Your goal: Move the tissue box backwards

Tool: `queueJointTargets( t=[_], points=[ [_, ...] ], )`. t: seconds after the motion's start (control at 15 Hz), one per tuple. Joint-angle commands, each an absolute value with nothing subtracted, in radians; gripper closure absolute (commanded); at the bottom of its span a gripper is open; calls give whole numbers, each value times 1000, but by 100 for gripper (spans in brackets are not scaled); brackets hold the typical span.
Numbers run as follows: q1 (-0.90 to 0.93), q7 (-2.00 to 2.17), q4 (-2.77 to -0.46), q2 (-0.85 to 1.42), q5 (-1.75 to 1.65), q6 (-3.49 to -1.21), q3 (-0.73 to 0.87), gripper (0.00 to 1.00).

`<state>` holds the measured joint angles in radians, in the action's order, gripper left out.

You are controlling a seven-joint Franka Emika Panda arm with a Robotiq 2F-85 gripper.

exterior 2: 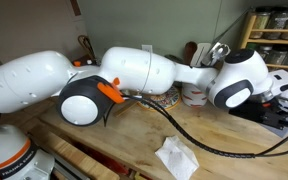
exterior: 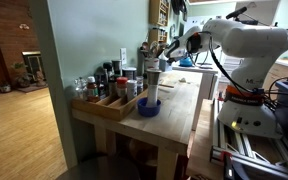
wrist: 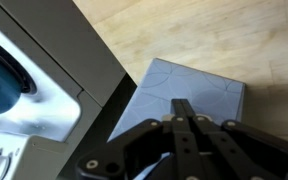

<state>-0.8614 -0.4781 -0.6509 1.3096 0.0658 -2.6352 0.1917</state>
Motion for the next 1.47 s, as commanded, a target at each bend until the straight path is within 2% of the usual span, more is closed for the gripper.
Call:
queueJointTargets(
  t=[0.0, 0.4, 0.53, 0.93, 1.4],
  points=[
    [-849, -425, -570, 1394, 48, -2713, 237, 100],
    [-849, -396, -554, 1397, 49, -2706, 287, 100],
    [-842, -425, -580, 1375, 32, -2619, 311, 100],
    [-866, -628, -627, 1256, 62, -2228, 251, 100],
    [-910, -798, -669, 1014, 70, -1663, 251, 100]
  ],
)
